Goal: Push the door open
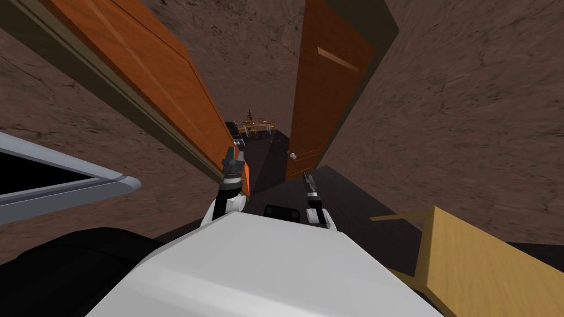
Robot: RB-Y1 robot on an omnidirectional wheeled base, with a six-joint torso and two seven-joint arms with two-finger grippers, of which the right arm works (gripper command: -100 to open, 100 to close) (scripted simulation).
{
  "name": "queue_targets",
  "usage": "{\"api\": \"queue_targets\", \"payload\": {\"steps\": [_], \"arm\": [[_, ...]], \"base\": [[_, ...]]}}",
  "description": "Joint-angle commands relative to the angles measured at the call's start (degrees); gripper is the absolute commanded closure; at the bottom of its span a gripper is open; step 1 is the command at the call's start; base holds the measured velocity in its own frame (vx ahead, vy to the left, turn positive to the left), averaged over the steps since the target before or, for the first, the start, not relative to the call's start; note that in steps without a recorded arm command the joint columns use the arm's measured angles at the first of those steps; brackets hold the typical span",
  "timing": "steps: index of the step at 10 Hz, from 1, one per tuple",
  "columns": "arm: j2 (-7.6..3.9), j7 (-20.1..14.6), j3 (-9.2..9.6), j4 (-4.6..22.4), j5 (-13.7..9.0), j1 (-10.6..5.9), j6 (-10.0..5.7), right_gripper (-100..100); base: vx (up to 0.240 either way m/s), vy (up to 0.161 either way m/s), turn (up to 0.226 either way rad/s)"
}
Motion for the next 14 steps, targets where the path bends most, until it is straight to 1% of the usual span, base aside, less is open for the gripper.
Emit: {"api": "queue_targets", "payload": {"steps": [1,8,14], "arm": [[-0.01,2.3,0.42,1.9,0.2,-0.96,-0.13,-100],[0.38,11.3,2.5,9.9,0.9,-3.35,-2.07,-100],[0.98,18.6,4.18,16.2,1.5,-5.28,-3.63,-100]], "base": [[0.081,-0.061,0.043],[0.087,-0.061,0.048],[0.084,-0.062,0.045]]}}
